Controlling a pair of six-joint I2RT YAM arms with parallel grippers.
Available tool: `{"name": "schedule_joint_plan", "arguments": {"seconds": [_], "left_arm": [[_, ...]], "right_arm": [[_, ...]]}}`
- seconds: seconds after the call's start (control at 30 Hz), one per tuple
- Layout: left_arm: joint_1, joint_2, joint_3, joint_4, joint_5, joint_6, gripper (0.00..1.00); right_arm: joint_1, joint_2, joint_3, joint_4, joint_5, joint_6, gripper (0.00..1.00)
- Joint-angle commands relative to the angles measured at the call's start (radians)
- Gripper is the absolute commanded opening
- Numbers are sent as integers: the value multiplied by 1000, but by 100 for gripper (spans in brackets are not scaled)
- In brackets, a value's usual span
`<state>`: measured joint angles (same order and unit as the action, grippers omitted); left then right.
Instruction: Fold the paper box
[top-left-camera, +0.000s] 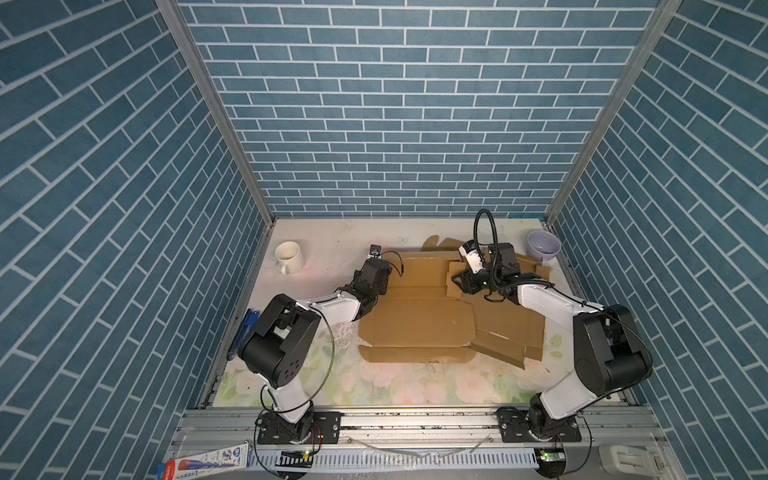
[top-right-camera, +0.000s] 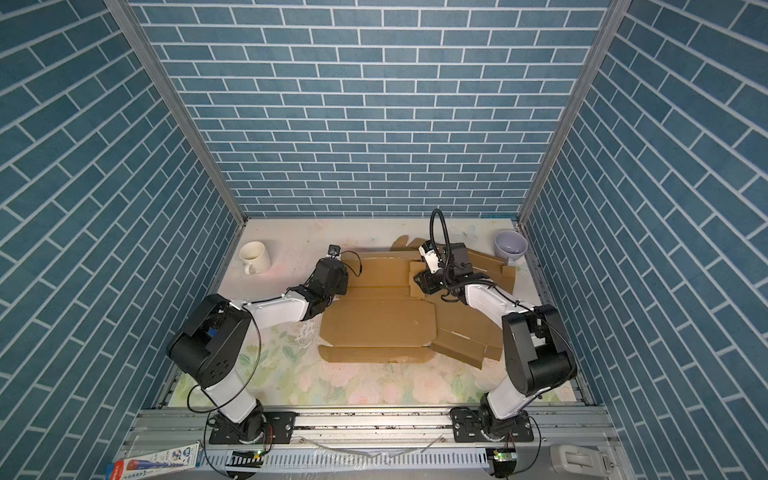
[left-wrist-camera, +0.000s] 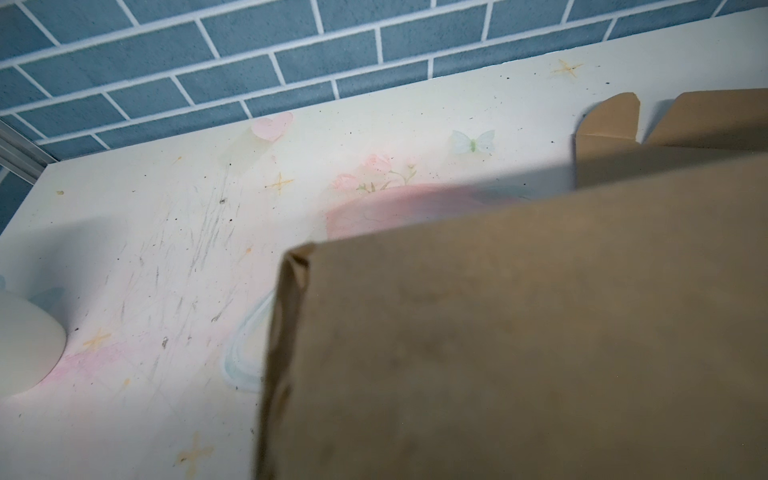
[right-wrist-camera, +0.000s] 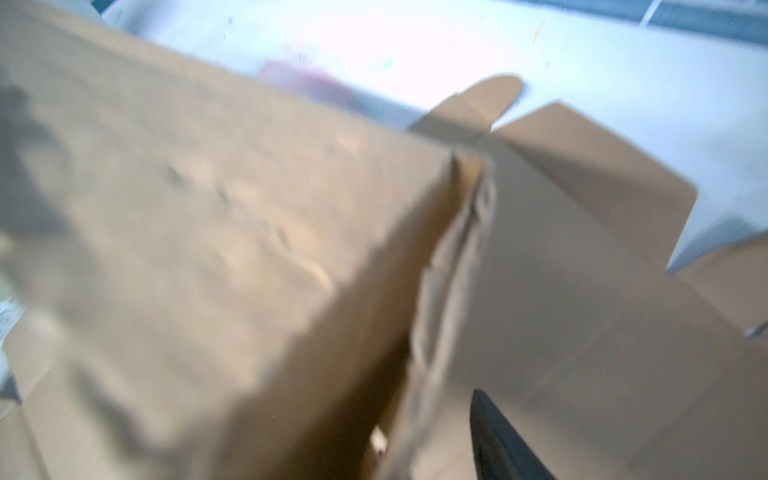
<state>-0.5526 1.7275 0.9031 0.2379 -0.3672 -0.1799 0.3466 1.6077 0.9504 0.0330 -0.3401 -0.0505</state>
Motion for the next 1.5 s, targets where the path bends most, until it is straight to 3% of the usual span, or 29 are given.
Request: {"name": "schedule_joint_plan", "arguments": {"seconds": [0.0,0.13,0.3,0.43,0.47,0.57,0.63,0.7,0.77,0.9,1.03,1.17,1.27,1.47], "left_arm": [[5,65,-22,-176,92,7,0],[9,69,-2,-193,85,-6,0],[11,73,25,-209,39,-74,0],[-9,94,60,-253,-167,-159,0],[-18,103,79,-288,-233,-195,0],[-43,124,119,-369,-373,-285,0],[-59,135,129,-387,-422,-313,0],[-64,143,129,-380,-434,-334,0],[-64,155,134,-388,-438,-362,0],[-64,172,138,-393,-452,-396,0],[-64,176,142,-376,-421,-391,0],[-61,148,122,-358,-340,-381,0],[-52,112,117,-393,-296,-389,0],[15,51,127,-517,-156,-442,0]], "right_arm": [[19,40,-50,223,103,32,52],[64,84,-94,397,255,98,36],[230,141,-139,570,717,64,16],[320,217,-64,525,1077,77,0],[340,237,-42,513,1154,85,0],[386,272,2,492,1260,94,0],[401,275,-2,520,1259,116,0],[405,276,1,513,1239,155,7],[405,282,10,493,1228,187,0],[404,278,11,476,1202,240,0],[397,239,19,425,1100,272,0],[386,160,36,329,985,267,33],[371,86,30,267,878,266,46],[347,-83,16,112,675,314,62]]}}
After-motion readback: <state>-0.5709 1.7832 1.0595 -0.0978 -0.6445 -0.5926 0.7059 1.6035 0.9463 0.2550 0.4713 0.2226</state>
